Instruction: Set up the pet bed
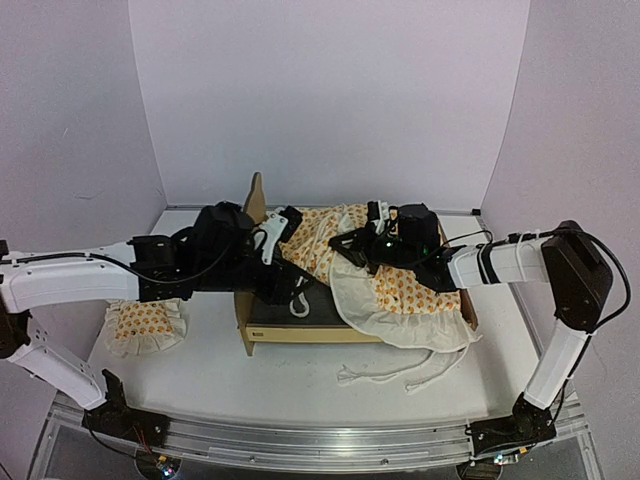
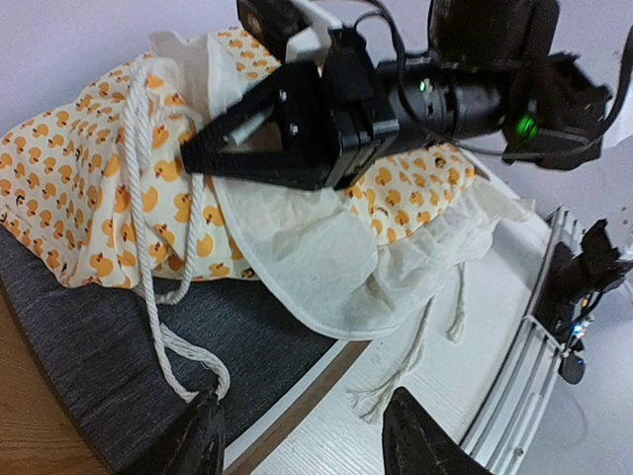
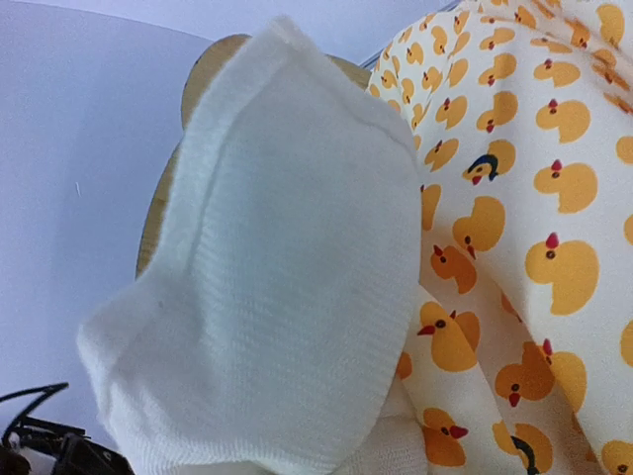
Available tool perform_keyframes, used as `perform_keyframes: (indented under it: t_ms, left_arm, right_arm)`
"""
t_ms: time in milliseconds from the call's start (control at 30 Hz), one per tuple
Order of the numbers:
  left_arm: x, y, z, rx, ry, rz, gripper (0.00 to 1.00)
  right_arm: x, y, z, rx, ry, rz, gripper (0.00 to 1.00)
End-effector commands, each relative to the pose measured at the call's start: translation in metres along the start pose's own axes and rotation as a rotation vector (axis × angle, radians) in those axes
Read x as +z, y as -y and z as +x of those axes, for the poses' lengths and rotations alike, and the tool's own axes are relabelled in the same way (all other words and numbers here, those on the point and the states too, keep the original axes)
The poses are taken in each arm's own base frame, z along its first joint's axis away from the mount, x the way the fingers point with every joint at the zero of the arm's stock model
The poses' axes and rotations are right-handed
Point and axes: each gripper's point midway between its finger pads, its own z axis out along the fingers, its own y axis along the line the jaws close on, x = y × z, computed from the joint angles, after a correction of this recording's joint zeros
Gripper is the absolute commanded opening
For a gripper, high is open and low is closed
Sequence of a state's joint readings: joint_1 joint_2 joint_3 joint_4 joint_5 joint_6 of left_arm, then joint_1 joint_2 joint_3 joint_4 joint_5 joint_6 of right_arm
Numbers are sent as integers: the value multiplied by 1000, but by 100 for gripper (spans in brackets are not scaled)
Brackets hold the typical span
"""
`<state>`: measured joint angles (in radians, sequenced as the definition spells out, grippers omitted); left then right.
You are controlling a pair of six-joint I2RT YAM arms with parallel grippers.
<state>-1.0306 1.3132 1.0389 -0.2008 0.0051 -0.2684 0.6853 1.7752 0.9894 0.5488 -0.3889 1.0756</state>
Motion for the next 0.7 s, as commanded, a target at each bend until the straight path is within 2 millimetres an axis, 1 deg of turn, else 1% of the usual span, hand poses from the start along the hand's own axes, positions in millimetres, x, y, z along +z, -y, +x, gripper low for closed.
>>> perform_keyframes:
  t_ms: [0,33,100,133,200,300,500,600,667]
  left_arm:
    - [14,-3,-21,15,23,-210,55]
    - [18,-3,-22,-4,15,-230,56]
    - [28,-2,-16,-38,-17,-236,55]
    - [32,-4,-10,-61,-41,-252,55]
    - [48,-10,9,-80,-112,-287,56]
    - [64,-11,20,-122,-170,-313,56]
    - [91,-31,42,-199,-260,-366,50]
    - [99,-42,57,-203,-306,-402,50]
    - [101,-48,65,-199,-326,-425,52]
  right_arm:
    - [-20,-33,-26,-44,48,-71,0]
    - [-21,-32,-27,-47,47,-64,0]
    - [-23,-32,-27,-68,43,-50,0]
    - [-23,-32,-26,-80,38,-44,0]
    - [-24,-33,-25,-92,29,-38,0]
    - [-27,-34,-24,-108,26,-32,0]
    - [-34,-36,-22,-141,19,-18,0]
    - [-38,-39,-21,-154,18,-17,0]
    - [-41,-40,-21,-163,18,-17,0]
